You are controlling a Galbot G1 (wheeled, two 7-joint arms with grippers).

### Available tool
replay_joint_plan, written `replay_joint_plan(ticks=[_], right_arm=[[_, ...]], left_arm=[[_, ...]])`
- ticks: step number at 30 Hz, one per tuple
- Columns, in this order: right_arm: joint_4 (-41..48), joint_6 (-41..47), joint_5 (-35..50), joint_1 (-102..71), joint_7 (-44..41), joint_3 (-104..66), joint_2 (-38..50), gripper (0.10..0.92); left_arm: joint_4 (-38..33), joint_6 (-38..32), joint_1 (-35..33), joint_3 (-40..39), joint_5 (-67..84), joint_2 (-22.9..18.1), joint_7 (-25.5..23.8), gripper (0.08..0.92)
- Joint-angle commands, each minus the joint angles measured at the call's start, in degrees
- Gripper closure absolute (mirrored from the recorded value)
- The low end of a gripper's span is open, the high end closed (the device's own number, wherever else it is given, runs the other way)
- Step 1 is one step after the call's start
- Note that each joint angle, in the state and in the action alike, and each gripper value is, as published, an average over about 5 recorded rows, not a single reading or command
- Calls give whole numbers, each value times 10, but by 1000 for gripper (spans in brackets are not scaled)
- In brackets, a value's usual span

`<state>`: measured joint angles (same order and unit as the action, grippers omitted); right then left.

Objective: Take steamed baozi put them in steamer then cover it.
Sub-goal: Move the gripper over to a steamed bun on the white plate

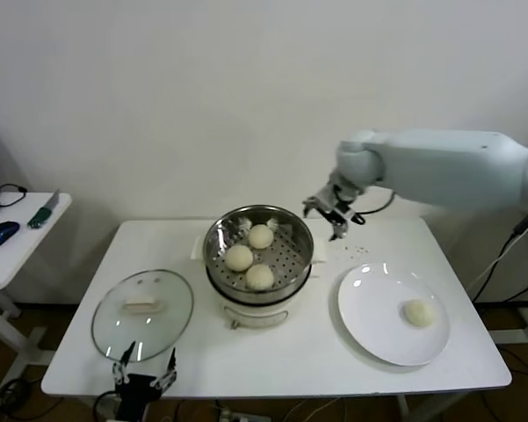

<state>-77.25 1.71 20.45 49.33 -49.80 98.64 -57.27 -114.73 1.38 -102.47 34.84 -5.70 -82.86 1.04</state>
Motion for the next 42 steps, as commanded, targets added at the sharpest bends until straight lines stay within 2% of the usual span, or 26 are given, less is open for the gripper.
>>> replay_joint_plan(ticks=[1,8,12,21,42], right_arm=[[-73,207,63,-17,-43,23,233,203],[-32,176,-67,-175,-82,-94,298,203],[0,158,-108,-261,-89,-163,306,203],[61,138,-145,-376,-89,-260,279,203],[137,121,-164,-423,-83,-317,211,203]], left_arm=[[-6,-1,-5,-2,-2,1,1,177],[-10,0,-12,1,-11,-4,3,177],[-12,-1,-17,4,-11,-7,4,177],[-8,-1,-21,9,-16,-16,4,177],[3,-1,-18,12,-19,-19,4,177]])
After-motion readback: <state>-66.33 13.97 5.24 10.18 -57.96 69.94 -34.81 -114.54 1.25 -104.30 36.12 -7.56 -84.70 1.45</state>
